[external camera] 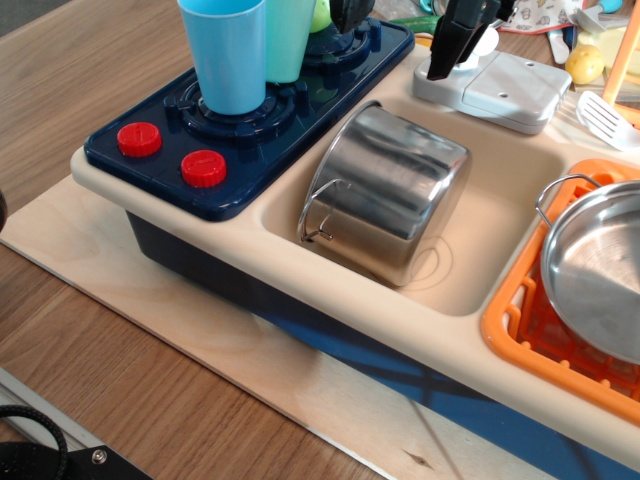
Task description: Flip pot upright which is in sink
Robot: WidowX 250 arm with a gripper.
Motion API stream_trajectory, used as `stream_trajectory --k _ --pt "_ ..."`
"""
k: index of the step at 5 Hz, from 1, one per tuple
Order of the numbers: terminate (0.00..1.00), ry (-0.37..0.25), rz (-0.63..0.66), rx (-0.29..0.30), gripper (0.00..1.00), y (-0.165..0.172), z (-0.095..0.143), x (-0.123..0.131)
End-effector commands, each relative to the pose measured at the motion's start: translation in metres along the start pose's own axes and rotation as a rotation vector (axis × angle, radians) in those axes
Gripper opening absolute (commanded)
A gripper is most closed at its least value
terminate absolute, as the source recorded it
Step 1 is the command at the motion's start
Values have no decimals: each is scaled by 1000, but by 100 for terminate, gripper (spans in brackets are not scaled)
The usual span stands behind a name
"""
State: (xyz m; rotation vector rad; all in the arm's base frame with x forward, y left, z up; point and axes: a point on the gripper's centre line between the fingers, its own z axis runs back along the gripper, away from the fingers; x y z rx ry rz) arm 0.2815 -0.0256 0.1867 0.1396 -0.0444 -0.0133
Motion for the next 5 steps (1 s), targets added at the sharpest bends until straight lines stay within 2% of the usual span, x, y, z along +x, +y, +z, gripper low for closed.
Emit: stream_trajectory --k 1,2,4,5 --pt "0 0 0 0 100 0 0 0" --pt "0 -18 11 -114 100 6 -4 0" --pt "0 -57 80 -270 100 12 -17 -7" --pt "0 -93 102 -277 100 17 -25 -12"
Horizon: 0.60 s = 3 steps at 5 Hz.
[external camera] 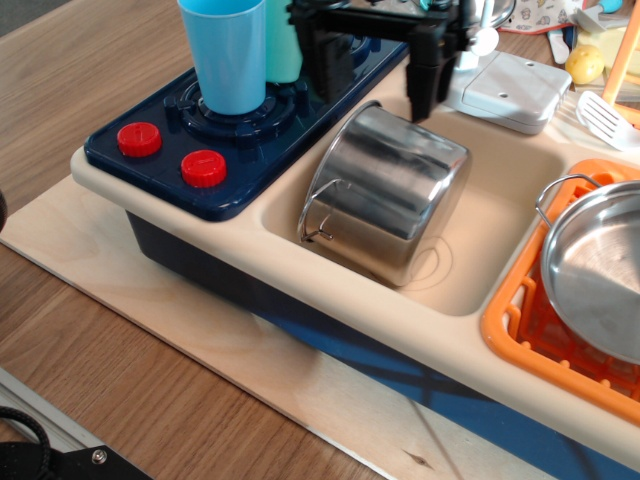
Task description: Flip pot upright which is in sink
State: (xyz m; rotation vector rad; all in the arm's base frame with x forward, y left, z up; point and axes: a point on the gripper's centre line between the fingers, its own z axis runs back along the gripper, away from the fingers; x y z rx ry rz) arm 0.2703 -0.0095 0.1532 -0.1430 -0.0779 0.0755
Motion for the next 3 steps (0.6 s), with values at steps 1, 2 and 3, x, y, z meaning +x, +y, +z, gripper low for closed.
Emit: stream_trajectory --k 1,2,3 --pt "0 -83 16 -55 100 6 7 0" --pt "0 -105 32 -64 100 5 3 1" --pt "0 -128 63 -89 100 -4 1 2"
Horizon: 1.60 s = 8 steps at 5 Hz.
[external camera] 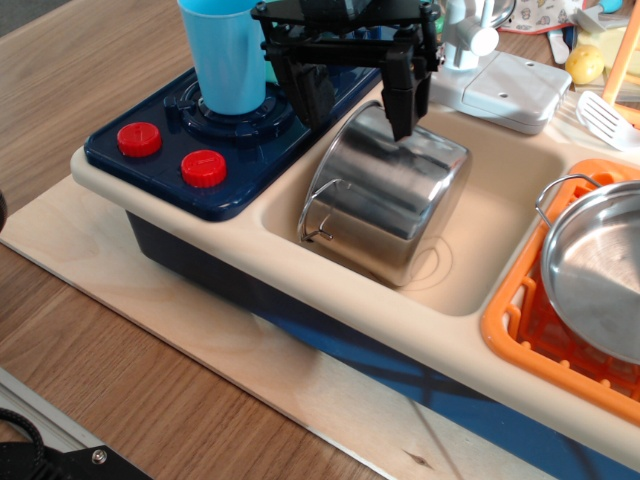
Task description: Flip pot upright which is in sink
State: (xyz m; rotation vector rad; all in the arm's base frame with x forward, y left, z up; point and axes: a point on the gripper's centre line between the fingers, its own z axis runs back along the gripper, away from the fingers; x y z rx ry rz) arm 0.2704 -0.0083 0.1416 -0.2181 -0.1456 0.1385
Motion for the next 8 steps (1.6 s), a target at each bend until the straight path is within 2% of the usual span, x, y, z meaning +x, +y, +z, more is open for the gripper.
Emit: stream_trajectory --k 1,2,3,4,5,6,7,8 --pt "0 -106 -8 -89 100 -12 4 4" --pt "0 -148 5 -150 100 -27 -4 8" --pt "0 -150 25 -167 100 -41 -11 14" --pt "0 -141 -1 -59 100 -50 -13 17" --pt "0 -134 -21 -1 0 -55 -16 18" --pt "0 -99 -88 177 0 -61 -17 17" --pt "0 -47 -207 337 100 -61 -14 18" --pt "0 -47 -207 337 100 -61 -14 18"
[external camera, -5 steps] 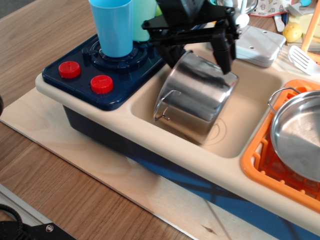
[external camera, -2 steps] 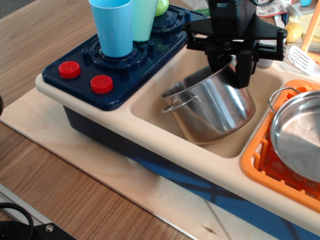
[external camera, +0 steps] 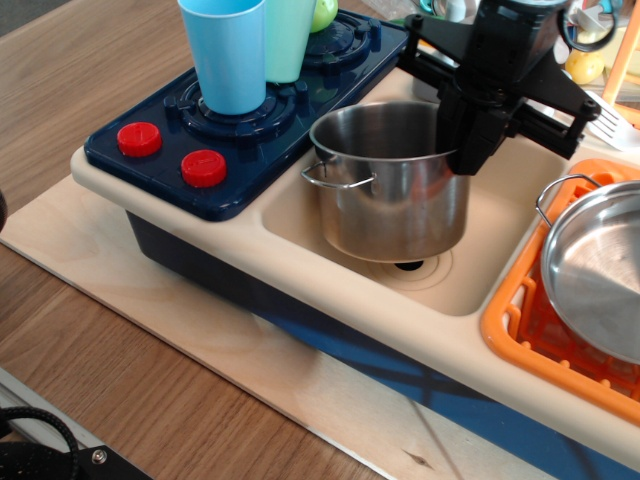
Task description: Flip pot upright which is in sink
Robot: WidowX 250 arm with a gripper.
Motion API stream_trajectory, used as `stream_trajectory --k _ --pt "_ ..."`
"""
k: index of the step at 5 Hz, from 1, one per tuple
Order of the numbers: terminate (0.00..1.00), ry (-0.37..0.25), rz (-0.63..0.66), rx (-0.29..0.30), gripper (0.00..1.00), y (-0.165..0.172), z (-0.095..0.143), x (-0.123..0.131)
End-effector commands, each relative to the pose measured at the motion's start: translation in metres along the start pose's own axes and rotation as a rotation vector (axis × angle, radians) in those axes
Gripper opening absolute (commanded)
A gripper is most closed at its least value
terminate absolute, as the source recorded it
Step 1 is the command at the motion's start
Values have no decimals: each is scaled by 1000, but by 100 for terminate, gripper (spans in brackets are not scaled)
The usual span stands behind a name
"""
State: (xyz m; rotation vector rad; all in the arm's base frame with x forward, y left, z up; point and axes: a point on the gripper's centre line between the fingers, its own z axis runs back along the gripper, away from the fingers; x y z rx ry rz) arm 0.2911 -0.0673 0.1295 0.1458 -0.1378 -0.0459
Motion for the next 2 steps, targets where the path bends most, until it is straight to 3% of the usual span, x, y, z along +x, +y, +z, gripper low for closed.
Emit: stream_trajectory --k 1,2 --pt "0 -49 11 -8 100 3 13 9" --pt "100 -49 11 -8 100 3 13 9"
